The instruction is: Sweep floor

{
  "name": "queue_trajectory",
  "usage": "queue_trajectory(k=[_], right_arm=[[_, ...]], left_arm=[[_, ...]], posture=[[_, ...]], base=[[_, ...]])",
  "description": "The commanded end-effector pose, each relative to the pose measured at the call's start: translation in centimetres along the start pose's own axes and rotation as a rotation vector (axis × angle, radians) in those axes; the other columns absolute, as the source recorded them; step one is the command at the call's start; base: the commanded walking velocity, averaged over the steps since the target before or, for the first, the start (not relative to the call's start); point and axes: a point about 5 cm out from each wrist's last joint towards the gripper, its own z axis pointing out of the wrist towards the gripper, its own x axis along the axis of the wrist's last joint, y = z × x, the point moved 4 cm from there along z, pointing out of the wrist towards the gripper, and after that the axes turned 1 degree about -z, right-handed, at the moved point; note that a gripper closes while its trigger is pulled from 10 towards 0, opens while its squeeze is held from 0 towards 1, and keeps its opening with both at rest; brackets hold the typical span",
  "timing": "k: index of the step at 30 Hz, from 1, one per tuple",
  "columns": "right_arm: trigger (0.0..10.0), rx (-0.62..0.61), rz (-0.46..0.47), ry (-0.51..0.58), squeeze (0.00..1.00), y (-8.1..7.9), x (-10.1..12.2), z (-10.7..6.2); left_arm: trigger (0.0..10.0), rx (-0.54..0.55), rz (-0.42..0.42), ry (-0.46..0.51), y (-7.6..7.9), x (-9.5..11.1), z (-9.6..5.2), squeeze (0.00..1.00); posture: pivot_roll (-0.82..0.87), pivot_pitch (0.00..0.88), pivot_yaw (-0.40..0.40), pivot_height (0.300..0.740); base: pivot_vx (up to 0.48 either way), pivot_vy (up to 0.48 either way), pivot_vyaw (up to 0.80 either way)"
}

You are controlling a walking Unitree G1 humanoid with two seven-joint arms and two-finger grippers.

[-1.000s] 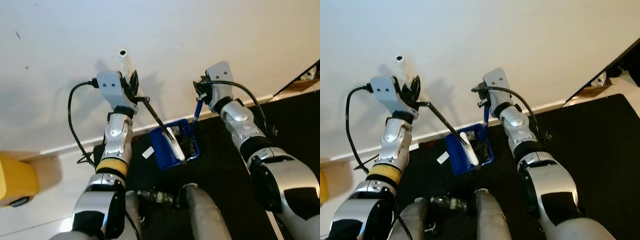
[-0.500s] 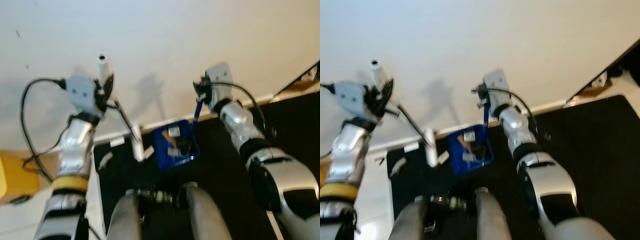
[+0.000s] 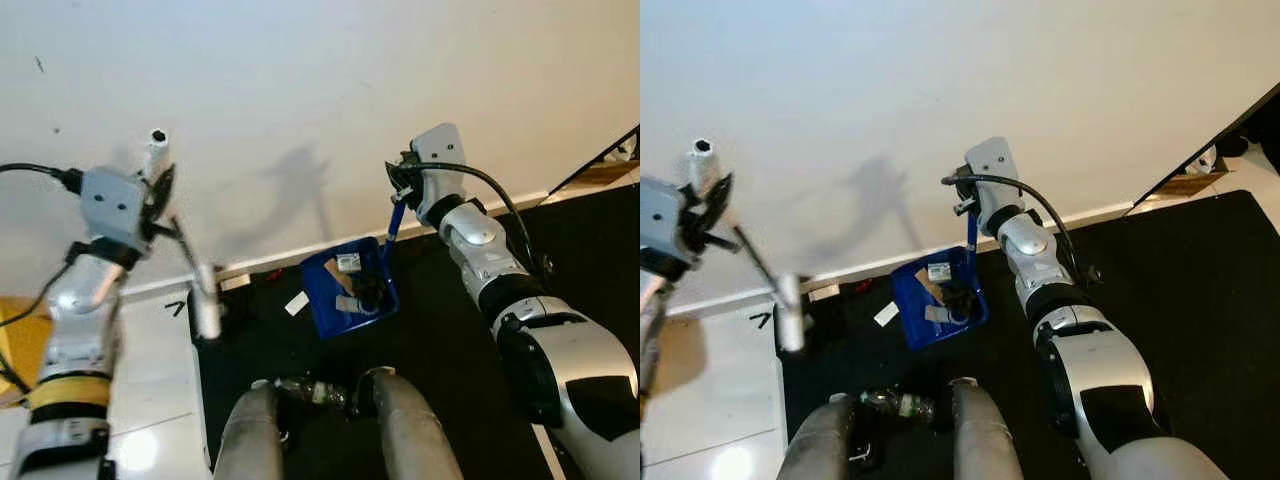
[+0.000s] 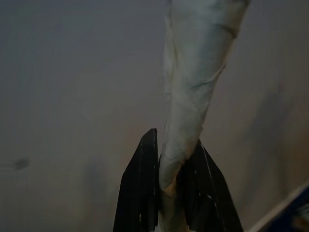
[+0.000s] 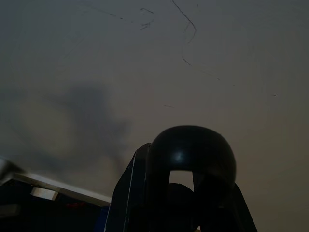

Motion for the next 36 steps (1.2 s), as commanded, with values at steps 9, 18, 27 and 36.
queue_trajectory(k=[9, 18, 27, 36], right_arm=[[10.0, 0.022, -0.001, -0.071, 0.00, -0.5, -2.1, -0.8], [10.0, 0.026, -0.003, -0.058, 0.00, -0.3, -1.7, -0.8], [10.0, 0.032, 0.003, -0.022, 0.00, 0.3, -1.1, -0.8], [10.0, 0.057, 0.008, 0.054, 0.00, 0.8, 1.0, -0.3]], left_arm=[[10.0, 0.024, 0.155, -0.071, -3.8, -1.1, -2.3, 0.00], [10.0, 0.059, 0.116, -0.126, -3.4, -3.1, -2.7, 0.00], [10.0, 0.072, 0.107, -0.098, -2.9, -3.1, -1.4, 0.00], [10.0, 0.180, 0.105, -0.058, -4.1, -2.2, 0.5, 0.00]], posture=[[0.11, 0.348, -0.078, 0.740], [0.07, 0.386, -0.090, 0.740], [0.00, 0.437, -0.112, 0.740], [-0.08, 0.513, -0.141, 0.740]], base=[[0.000, 0.000, 0.00], [0.000, 0.000, 0.00], [0.000, 0.000, 0.00], [0.000, 0.000, 0.00]])
